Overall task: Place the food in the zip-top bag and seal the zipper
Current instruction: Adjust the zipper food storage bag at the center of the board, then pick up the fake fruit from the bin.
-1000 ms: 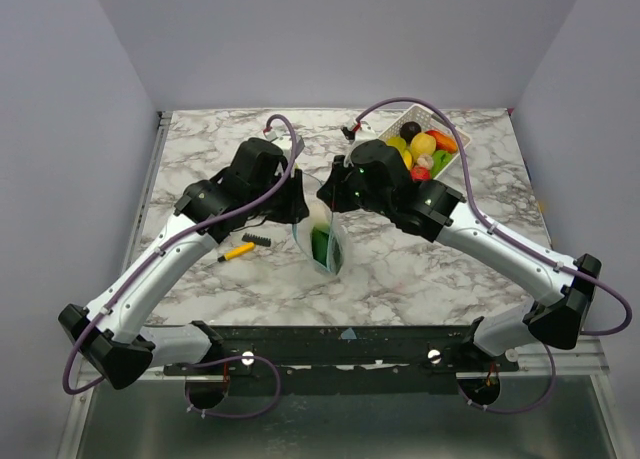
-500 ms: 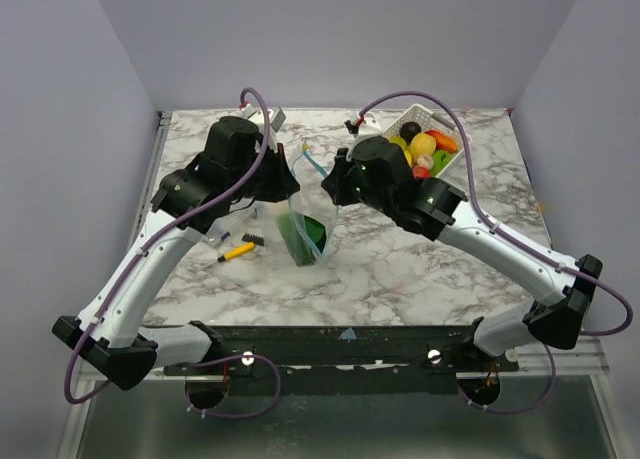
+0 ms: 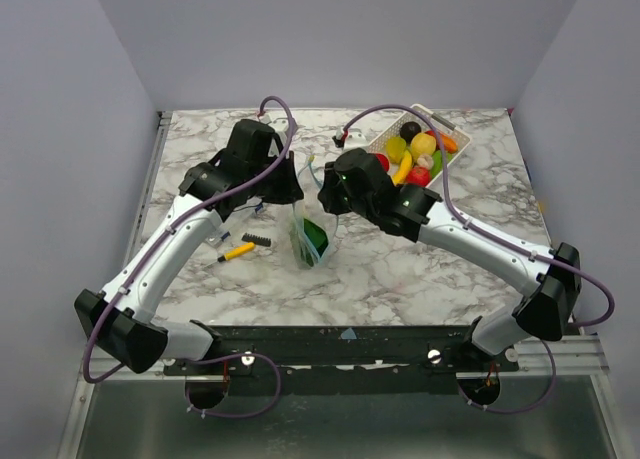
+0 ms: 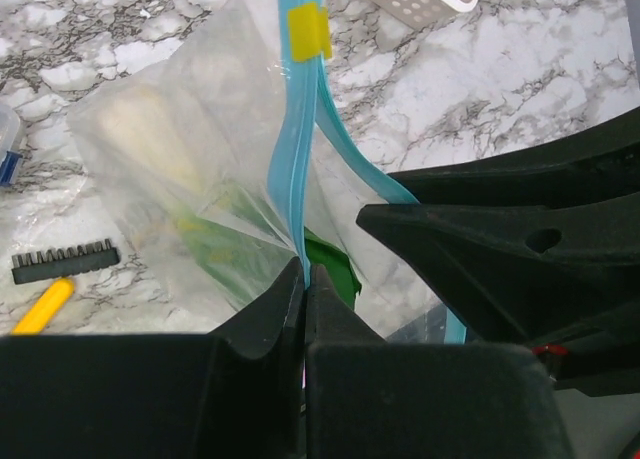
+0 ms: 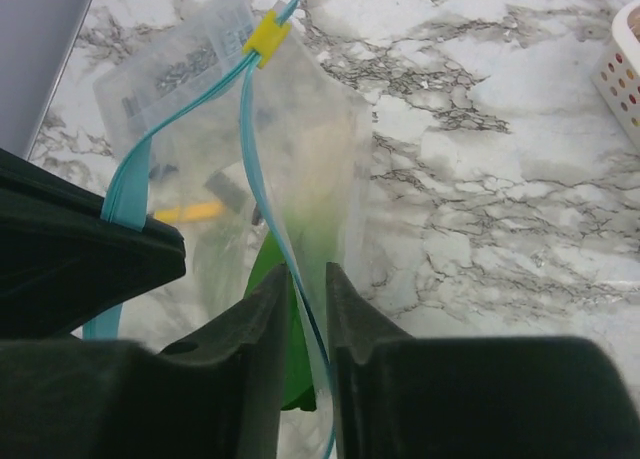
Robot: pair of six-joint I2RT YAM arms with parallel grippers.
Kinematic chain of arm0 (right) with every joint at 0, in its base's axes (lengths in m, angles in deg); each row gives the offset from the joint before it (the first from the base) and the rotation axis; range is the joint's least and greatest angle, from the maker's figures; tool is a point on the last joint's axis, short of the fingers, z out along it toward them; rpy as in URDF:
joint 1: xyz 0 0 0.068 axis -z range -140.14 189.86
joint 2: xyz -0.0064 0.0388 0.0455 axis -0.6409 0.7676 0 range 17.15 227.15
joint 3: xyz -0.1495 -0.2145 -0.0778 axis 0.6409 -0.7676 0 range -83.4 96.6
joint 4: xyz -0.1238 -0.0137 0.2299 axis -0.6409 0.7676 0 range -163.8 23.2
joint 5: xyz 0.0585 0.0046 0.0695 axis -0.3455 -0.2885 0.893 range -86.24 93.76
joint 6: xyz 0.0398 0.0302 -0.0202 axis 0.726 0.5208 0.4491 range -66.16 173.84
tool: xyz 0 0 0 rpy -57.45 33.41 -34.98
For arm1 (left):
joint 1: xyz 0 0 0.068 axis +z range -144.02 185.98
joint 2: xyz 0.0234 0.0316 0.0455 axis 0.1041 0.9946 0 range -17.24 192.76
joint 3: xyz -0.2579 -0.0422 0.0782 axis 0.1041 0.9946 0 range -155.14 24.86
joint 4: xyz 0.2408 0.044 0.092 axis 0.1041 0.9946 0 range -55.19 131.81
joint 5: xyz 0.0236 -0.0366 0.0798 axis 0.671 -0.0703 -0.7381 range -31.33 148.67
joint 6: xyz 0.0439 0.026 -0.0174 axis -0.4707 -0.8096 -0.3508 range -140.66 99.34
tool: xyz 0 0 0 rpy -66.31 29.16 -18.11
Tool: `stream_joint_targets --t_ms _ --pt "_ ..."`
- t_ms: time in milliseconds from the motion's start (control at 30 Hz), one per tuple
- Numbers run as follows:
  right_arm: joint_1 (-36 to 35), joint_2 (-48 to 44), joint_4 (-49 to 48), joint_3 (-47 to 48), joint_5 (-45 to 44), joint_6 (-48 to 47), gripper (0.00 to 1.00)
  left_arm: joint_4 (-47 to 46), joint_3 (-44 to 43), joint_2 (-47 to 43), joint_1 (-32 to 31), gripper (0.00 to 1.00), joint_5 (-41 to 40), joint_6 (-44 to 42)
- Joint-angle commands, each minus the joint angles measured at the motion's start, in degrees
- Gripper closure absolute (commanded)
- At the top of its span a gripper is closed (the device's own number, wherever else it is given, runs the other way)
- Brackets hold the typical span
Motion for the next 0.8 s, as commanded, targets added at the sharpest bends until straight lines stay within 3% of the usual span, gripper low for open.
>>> stream_joint_targets --t_ms 0,300,467,767 --pt "0.0 -0.2 3.1 2.9 -1.9 0.3 0.7 -4.0 1.9 -2.5 0.0 1.0 2.4 -1.0" --pt "0.0 -2.7 10.5 11.1 -8.0 -2.5 0.45 -6.1 4.6 -2.1 0.0 1.0 -0.5 -2.1" --pt "2.3 -4.1 13.4 13.1 -15.4 -3.3 0.37 -7.8 6.9 -2.4 0.0 1.0 0.3 -2.2" --pt "26.4 -3.6 8.1 7.1 -1.4 -2.8 0.35 -9.0 8.8 -4.0 0.0 1.0 0.8 -2.1"
